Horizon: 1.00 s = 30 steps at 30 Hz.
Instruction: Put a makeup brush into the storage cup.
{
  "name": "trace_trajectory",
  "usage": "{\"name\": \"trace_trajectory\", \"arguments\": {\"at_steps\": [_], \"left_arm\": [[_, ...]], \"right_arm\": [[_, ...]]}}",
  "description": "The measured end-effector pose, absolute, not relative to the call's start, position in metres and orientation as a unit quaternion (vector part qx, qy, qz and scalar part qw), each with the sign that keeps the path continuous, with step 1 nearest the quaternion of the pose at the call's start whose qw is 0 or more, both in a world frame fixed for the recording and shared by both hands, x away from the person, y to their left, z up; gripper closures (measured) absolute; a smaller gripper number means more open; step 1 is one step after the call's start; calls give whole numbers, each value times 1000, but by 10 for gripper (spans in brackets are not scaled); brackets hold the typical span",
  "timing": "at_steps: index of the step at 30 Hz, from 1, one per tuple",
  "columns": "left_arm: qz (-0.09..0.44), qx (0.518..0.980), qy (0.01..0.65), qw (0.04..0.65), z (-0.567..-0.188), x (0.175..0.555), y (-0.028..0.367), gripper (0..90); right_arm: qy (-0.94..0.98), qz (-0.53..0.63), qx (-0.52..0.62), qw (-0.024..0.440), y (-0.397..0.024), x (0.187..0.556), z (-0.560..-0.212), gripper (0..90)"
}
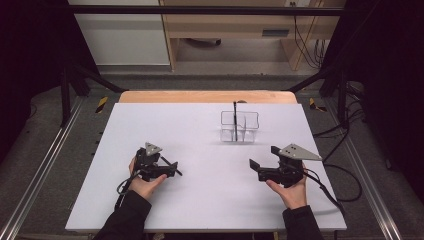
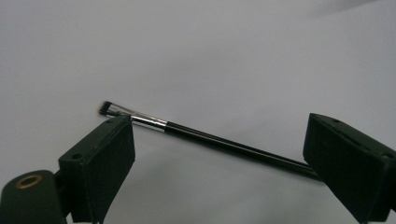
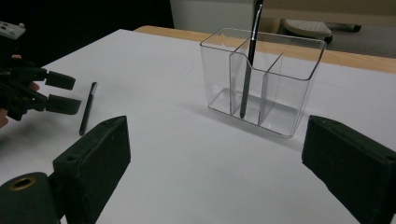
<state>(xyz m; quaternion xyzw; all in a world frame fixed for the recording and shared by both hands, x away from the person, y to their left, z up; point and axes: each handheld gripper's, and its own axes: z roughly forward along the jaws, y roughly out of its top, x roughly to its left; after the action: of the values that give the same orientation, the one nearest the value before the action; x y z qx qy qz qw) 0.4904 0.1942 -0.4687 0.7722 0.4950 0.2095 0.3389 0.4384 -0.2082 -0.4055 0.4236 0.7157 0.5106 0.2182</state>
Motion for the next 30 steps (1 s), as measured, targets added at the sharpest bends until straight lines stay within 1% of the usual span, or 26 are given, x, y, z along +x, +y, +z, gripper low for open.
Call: {"name": "trace_trajectory", "arguments": {"at_steps": [3,12,23,30], "left_arm": [[208,773,497,335,-473,492,190,102],[201,773,503,330,-479,494,184,114],[208,768,513,322,-481,494,181,172],[217,768,516,310,-480,492,181,264]], "right_arm": [[715,511,423,220,-209,438,-405,83],[716,510,423,220,-208,439,-406,81],[716,509,423,221,-208,438,-406,80],[718,507,423,221,-208,438,-406,79]]}}
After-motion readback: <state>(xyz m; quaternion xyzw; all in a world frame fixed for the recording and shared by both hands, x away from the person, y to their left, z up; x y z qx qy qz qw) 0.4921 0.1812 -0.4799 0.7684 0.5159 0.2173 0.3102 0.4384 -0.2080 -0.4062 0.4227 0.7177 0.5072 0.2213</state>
